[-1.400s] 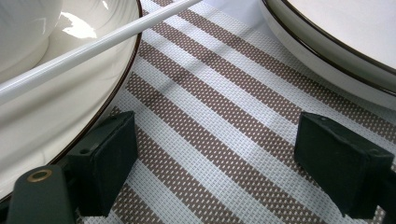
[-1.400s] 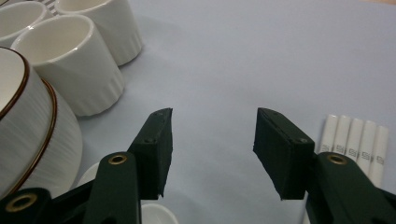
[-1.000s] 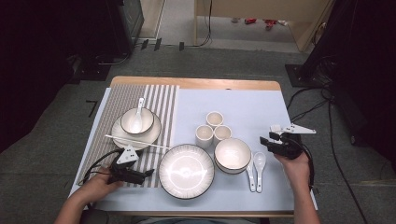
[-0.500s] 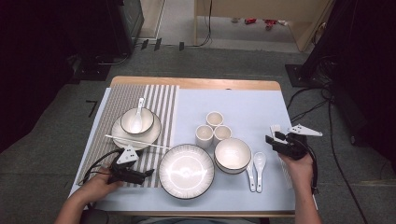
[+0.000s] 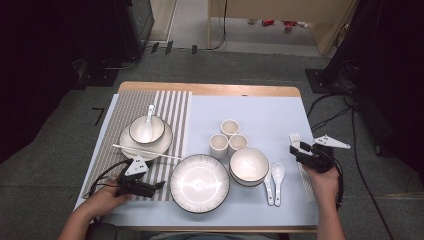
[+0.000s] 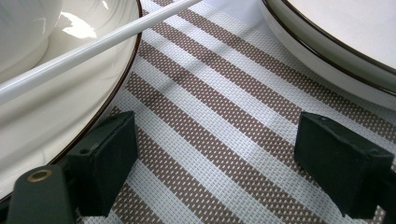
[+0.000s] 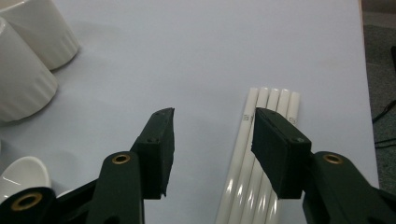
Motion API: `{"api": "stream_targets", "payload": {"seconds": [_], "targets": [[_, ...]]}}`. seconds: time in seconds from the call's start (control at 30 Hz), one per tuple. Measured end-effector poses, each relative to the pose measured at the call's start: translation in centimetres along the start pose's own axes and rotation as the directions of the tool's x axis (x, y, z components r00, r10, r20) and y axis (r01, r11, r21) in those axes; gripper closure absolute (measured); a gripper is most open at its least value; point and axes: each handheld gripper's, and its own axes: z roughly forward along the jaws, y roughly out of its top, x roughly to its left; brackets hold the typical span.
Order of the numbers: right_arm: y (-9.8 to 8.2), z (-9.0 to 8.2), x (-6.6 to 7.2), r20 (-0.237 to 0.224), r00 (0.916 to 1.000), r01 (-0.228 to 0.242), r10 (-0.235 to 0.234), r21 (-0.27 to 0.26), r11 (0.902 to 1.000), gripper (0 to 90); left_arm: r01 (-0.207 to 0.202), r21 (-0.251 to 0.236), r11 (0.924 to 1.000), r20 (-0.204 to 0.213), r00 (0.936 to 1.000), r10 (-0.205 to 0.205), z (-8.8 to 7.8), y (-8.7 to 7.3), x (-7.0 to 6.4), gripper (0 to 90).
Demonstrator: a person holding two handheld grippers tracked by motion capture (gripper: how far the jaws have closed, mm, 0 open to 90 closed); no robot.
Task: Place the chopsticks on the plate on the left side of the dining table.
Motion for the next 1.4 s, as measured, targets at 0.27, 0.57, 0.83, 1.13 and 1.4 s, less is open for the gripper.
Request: {"api": "stream_targets", "payload": {"seconds": [0.27, 0.57, 0.83, 1.13, 1.4], "targets": [[-0.5, -0.2, -0.4, 0.027, 0.9995, -0.017, 0.017, 0.0, 0.9999, 49.3, 0.0, 0.0, 1.0, 0.0, 1.0, 0.0, 0.0, 0.0, 0.0, 13.8], [-1.0, -0.4, -0.8, 0.048, 0.9987, -0.019, 0.019, 0.004, 0.9998, 49.9, 0.001, 0.0, 1.0, 0.001, 1.0, -0.001, 0.0, 0.0, 0.0, 13.8], [-1.2, -0.5, -1.3, 0.067, 0.9972, -0.034, 0.034, -0.004, 0.9994, 50.4, 0.0, 0.0, 1.0, 0.001, 1.0, 0.0, 0.0, 0.0, 0.0, 13.8], [-1.6, -0.5, -1.9, 0.094, 0.9944, -0.05, 0.049, 0.007, 0.9987, 52.6, 0.0, 0.0, 1.0, 0.001, 1.0, 0.0, 0.0, 0.0, 0.0, 13.8], [-1.8, -0.4, -2.2, 0.133, 0.9902, -0.044, 0.043, 0.011, 0.9989, 58.3, 0.0, 0.0, 1.0, 0.001, 1.0, 0.0, 0.0, 0.0, 0.0, 13.8]]}}
